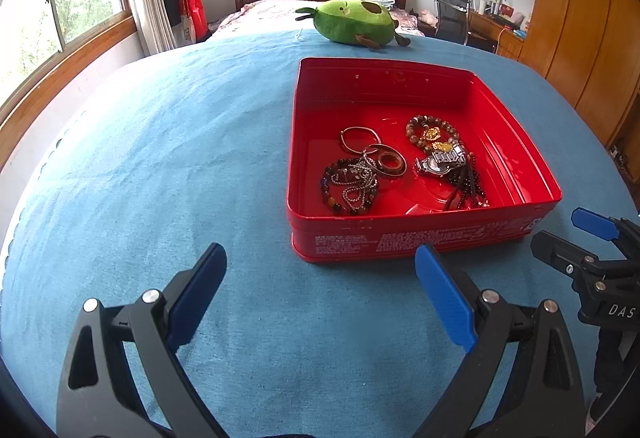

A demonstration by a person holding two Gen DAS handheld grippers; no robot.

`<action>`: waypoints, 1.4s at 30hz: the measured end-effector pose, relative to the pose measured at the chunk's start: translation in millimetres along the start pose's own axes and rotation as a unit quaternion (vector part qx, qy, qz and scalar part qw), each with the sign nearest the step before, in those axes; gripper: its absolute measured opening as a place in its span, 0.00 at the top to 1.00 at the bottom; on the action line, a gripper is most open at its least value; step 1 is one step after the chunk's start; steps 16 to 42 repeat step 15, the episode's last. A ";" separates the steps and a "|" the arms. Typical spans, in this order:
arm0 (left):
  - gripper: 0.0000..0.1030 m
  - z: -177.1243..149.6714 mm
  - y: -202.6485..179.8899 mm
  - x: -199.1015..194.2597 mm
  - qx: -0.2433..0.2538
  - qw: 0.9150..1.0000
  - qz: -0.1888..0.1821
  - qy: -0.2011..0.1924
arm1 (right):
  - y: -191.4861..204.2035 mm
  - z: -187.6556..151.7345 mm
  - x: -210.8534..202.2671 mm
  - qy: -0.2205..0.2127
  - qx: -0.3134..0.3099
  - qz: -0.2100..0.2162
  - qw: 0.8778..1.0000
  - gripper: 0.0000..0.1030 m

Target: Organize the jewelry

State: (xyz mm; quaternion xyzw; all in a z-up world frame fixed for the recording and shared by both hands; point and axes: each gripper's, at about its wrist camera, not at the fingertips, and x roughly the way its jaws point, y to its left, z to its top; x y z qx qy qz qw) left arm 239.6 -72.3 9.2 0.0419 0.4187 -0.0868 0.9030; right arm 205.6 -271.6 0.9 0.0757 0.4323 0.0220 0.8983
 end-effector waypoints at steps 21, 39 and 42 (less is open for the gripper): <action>0.08 0.4 0.3 0.1 0.001 1.000 0.004 0.002 | 0.5 0.3 0.2 0.001 -0.001 0.000 1.000 0.04; 0.08 0.4 0.3 0.1 0.001 1.000 0.004 0.002 | 0.5 0.3 0.2 0.001 -0.001 0.000 1.000 0.04; 0.08 0.4 0.3 0.1 0.001 1.000 0.004 0.002 | 0.5 0.3 0.2 0.001 -0.001 0.000 1.000 0.04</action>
